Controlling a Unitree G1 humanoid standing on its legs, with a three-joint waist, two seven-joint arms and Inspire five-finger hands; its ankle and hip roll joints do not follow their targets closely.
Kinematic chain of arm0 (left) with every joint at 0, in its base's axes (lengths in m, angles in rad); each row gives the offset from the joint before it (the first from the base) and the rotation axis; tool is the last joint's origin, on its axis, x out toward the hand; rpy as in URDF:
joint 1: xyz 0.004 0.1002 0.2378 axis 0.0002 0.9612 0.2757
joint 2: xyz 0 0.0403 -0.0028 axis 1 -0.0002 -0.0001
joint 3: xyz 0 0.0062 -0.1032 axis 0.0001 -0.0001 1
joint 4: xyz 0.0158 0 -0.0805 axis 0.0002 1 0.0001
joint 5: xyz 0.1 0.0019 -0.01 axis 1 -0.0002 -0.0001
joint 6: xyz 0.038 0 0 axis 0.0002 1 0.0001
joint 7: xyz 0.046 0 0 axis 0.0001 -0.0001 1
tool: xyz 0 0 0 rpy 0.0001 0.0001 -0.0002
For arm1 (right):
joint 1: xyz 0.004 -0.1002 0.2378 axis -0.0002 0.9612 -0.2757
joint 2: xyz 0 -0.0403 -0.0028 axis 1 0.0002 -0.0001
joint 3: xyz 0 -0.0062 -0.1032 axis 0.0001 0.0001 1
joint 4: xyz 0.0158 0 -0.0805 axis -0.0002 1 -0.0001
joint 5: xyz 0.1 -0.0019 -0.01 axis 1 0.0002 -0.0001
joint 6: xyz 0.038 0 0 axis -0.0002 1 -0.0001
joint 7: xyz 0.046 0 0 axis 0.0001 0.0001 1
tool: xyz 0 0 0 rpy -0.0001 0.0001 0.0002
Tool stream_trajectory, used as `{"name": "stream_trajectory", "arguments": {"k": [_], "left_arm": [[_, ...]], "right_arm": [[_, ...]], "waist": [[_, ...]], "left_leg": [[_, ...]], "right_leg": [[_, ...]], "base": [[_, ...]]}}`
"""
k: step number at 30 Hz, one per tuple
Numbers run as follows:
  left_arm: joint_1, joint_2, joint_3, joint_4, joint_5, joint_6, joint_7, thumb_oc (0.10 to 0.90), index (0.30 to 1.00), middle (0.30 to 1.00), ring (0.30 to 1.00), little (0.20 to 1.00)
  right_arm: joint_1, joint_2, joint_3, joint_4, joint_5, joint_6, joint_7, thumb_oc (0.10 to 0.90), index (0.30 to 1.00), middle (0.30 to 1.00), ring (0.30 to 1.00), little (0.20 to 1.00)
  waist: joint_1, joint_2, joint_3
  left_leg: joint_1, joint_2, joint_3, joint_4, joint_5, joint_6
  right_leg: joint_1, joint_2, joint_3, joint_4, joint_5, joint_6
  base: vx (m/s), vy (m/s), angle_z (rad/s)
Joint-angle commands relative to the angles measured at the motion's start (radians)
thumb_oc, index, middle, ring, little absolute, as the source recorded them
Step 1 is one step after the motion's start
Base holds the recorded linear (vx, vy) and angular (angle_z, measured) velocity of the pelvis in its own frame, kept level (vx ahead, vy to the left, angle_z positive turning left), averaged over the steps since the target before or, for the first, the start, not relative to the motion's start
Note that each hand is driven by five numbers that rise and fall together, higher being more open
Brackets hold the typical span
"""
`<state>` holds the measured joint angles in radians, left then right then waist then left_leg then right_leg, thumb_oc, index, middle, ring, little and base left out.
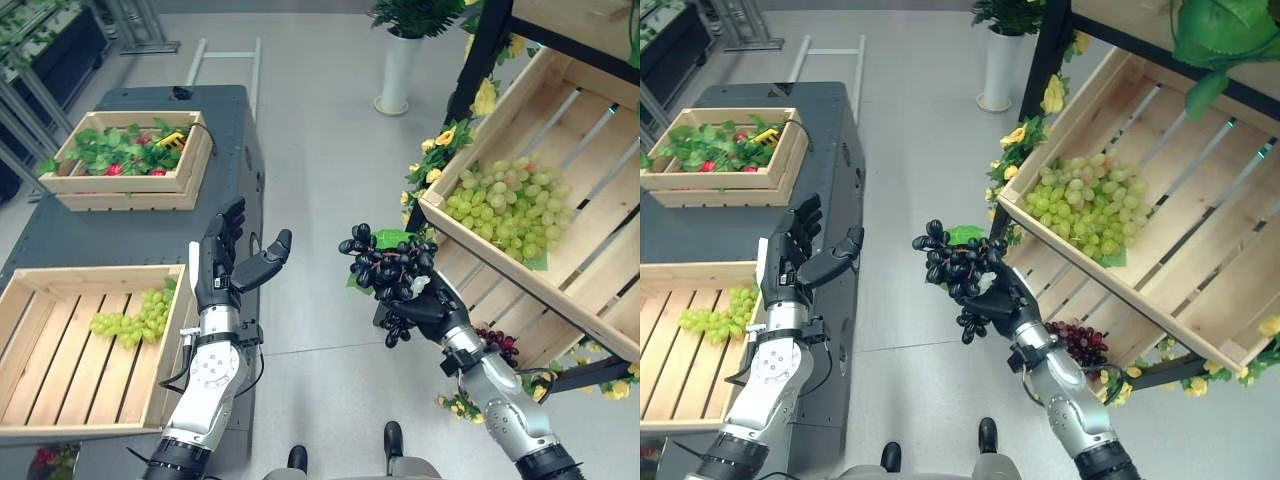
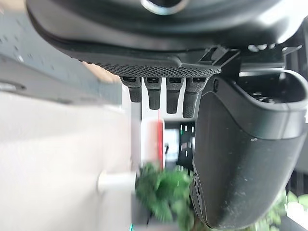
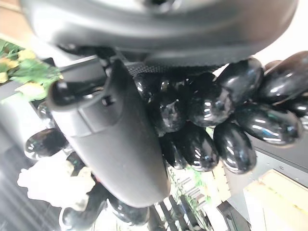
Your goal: Pick up the fruits from the basket on one side to the basket on the other side
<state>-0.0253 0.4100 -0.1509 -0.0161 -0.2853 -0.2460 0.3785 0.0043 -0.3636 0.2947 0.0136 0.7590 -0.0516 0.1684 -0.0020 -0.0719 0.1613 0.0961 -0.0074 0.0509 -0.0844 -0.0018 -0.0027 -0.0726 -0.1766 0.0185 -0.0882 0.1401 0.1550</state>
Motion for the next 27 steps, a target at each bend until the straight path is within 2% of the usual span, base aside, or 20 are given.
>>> {"name": "stream_trajectory", "arguments": {"k": [1,3,4,7,9,12,14,15,18,23,25,27], "left_arm": [[-0.064,0.048,0.011,-0.076,0.040,-0.155,-0.038,0.800,0.900,0.900,0.900,0.900],[-0.064,0.052,0.016,-0.075,0.037,-0.150,-0.044,0.800,0.900,0.900,0.900,0.900],[-0.072,0.057,0.015,-0.068,0.034,-0.144,-0.055,0.800,0.900,0.900,0.900,0.900],[-0.091,0.061,-0.002,-0.055,0.011,-0.134,-0.063,0.800,0.900,0.900,0.900,0.900],[-0.095,0.053,-0.011,-0.048,-0.007,-0.136,-0.069,0.800,0.900,0.900,0.900,0.900],[-0.135,0.056,-0.031,-0.035,-0.006,-0.167,-0.052,0.800,0.900,0.900,0.900,0.900],[-0.180,0.056,-0.042,-0.018,-0.001,-0.188,-0.033,0.800,0.900,0.900,0.900,0.900],[-0.215,0.063,-0.057,-0.016,-0.005,-0.195,-0.014,0.800,0.900,0.900,0.900,0.900],[-0.271,0.070,-0.084,-0.011,-0.005,-0.218,-0.001,0.800,0.900,0.900,0.900,0.900],[-0.385,0.057,-0.133,0.020,-0.024,-0.270,0.053,0.800,0.900,0.900,0.900,0.900],[-0.421,0.041,-0.152,0.030,-0.022,-0.307,0.057,0.800,0.900,0.900,0.900,0.900],[-0.448,0.031,-0.168,0.030,-0.007,-0.317,0.064,0.800,0.900,0.900,0.900,0.900]], "right_arm": [[-0.120,0.000,-0.058,-0.076,-0.009,-0.156,0.017,0.400,0.300,0.300,0.300,0.300],[-0.128,0.001,-0.056,-0.066,-0.002,-0.153,0.029,0.400,0.300,0.300,0.300,0.300],[-0.142,-0.001,-0.053,-0.047,0.003,-0.148,0.035,0.400,0.300,0.300,0.300,0.300],[-0.167,-0.002,-0.049,0.011,0.033,-0.152,0.043,0.400,0.300,0.300,0.300,0.300],[-0.178,0.003,-0.047,0.066,-0.010,-0.180,0.002,0.400,0.300,0.300,0.300,0.300],[-0.234,-0.001,-0.037,0.118,-0.016,-0.195,-0.021,0.400,0.300,0.300,0.300,0.300],[-0.292,-0.006,-0.050,0.172,-0.001,-0.204,-0.019,0.400,0.300,0.300,0.300,0.300],[-0.335,-0.012,-0.057,0.197,0.026,-0.202,-0.036,0.400,0.300,0.300,0.300,0.300],[-0.402,-0.030,-0.067,0.229,0.076,-0.205,-0.060,0.400,0.300,0.300,0.300,0.300],[-0.550,-0.083,-0.077,0.329,0.149,-0.209,-0.084,0.400,0.300,0.300,0.300,0.300],[-0.597,-0.103,-0.087,0.400,0.185,-0.231,-0.080,0.400,0.300,0.300,0.300,0.300],[-0.625,-0.114,-0.088,0.439,0.195,-0.250,-0.084,0.400,0.300,0.300,0.300,0.300]], "waist": [[-0.003,0.049,-0.038],[0.005,0.049,-0.033],[0.014,0.050,-0.033],[0.029,0.046,-0.026],[0.049,0.028,-0.013],[0.055,0.006,0.027],[0.053,-0.005,0.058],[0.045,-0.006,0.088],[0.044,-0.003,0.132],[0.041,0.018,0.210],[0.043,0.027,0.242],[0.045,0.030,0.262]], "left_leg": [[-0.058,-0.010,-0.017,0.000,-0.014,0.018],[-0.055,-0.011,0.002,-0.001,-0.017,0.025],[-0.062,-0.008,0.011,0.001,-0.013,0.029],[-0.101,-0.004,0.018,0.044,-0.014,0.037],[-0.144,-0.003,0.009,0.104,-0.035,0.039],[-0.182,0.012,-0.002,0.137,-0.051,0.033],[-0.208,0.026,0.000,0.136,-0.044,0.025],[-0.237,0.044,-0.001,0.149,-0.032,0.018],[-0.290,0.067,-0.006,0.177,-0.012,0.002],[-0.397,0.086,-0.038,0.242,0.018,-0.033],[-0.442,0.087,-0.056,0.278,0.023,-0.043],[-0.470,0.087,-0.063,0.295,0.029,-0.049]], "right_leg": [[-0.007,-0.049,-0.041,0.001,0.068,0.041],[-0.020,-0.050,-0.075,0.037,0.062,0.040],[-0.028,-0.044,-0.094,0.087,0.033,0.033],[-0.037,-0.042,-0.108,0.171,-0.001,0.014],[-0.032,-0.078,-0.122,0.143,0.023,0.015],[-0.056,-0.094,-0.095,0.102,0.064,0.030],[-0.060,-0.071,-0.092,0.072,0.053,0.034],[-0.086,-0.043,-0.088,0.101,0.029,0.028],[-0.118,-0.010,-0.116,0.142,-0.011,0.014],[-0.185,0.030,-0.156,0.216,-0.064,-0.036],[-0.219,0.039,-0.172,0.261,-0.088,-0.058],[-0.238,0.043,-0.183,0.280,-0.096,-0.067]], "base": [[-0.08,0.167,-0.25],[-0.11,0.122,-0.40],[-0.13,0.063,-0.53],[-0.10,-0.036,-0.40],[-0.09,-0.153,-0.07],[-0.18,-0.311,0.24],[-0.22,-0.349,0.28],[-0.20,-0.358,0.12],[-0.15,-0.282,-0.05],[-0.15,-0.166,-0.05],[-0.09,-0.135,-0.01],[-0.07,-0.121,0.18]]}}
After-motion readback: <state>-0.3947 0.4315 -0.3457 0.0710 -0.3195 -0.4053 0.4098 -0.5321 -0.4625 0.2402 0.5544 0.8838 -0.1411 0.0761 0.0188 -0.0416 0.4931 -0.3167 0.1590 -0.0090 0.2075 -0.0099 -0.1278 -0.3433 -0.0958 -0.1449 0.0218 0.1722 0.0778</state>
